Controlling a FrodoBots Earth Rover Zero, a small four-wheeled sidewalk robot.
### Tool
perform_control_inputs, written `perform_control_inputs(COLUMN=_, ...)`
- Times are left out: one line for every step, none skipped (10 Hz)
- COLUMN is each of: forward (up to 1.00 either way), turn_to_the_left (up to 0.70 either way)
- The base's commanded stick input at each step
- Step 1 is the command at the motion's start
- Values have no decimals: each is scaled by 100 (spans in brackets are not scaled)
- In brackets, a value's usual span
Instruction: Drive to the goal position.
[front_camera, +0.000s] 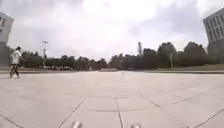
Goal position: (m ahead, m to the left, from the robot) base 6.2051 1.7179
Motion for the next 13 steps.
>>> perform_control_inputs(forward=70, turn_to_the_left=0)
perform_control_inputs(forward=70, turn_to_the_left=0)
perform_control_inputs(forward=70, turn_to_the_left=0)
perform_control_inputs(forward=70, turn_to_the_left=0)
perform_control_inputs(forward=70, turn_to_the_left=0)
perform_control_inputs(forward=70, turn_to_the_left=0)
perform_control_inputs(forward=70, turn_to_the_left=0)
perform_control_inputs(forward=70, turn_to_the_left=0)
perform_control_inputs(forward=70, turn_to_the_left=0)
perform_control_inputs(forward=70, turn_to_the_left=0)
perform_control_inputs(forward=70, turn_to_the_left=0)
perform_control_inputs(forward=70, turn_to_the_left=0)
perform_control_inputs(forward=70, turn_to_the_left=0)
